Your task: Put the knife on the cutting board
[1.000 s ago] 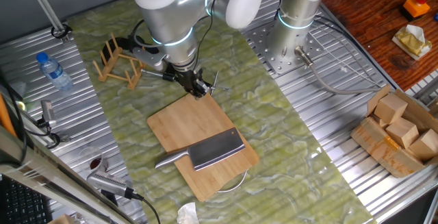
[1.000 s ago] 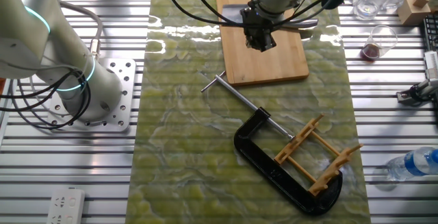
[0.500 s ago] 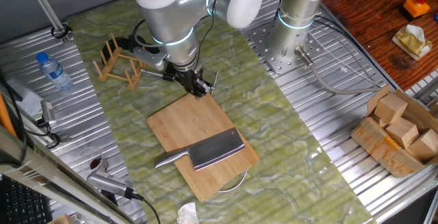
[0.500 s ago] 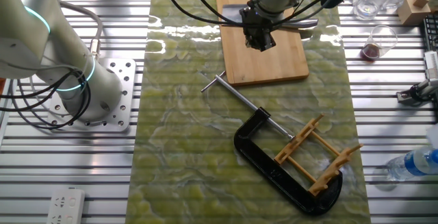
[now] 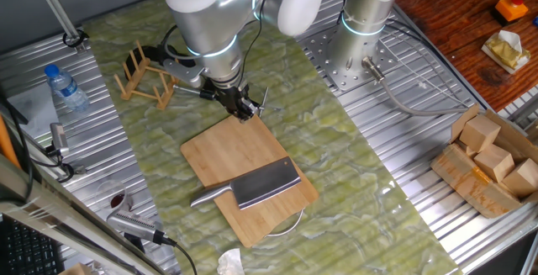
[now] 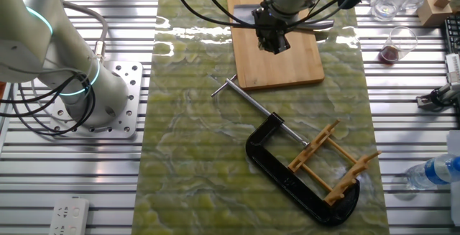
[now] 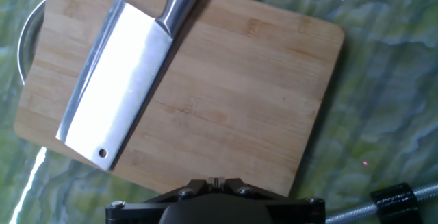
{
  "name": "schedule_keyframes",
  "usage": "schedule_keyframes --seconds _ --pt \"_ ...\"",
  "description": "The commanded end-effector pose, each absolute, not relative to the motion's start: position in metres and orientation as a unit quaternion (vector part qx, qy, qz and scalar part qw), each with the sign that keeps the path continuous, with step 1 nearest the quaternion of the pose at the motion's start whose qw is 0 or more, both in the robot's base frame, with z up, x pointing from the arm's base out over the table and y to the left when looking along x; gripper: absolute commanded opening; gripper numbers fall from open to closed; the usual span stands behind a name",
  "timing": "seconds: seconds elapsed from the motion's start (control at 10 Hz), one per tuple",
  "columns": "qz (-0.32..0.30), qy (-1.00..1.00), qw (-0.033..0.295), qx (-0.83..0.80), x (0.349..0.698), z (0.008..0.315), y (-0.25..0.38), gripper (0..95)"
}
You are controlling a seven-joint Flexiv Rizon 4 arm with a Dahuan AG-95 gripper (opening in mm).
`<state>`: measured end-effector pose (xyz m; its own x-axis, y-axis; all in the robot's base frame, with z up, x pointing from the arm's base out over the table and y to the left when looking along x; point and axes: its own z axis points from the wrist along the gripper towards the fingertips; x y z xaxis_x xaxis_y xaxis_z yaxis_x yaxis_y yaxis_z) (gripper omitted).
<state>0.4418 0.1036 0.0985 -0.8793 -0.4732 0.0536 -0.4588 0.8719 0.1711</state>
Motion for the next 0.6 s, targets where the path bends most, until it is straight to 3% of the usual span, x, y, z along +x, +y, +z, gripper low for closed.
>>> schedule_keyframes --seconds 0.1,0.6 --pt "-0.076 -0.967 0.046 0.238 0.4400 0.1020 0.1026 0.0" --pt "-0.077 -0.967 0.046 0.238 0.4410 0.1024 0.1030 0.0"
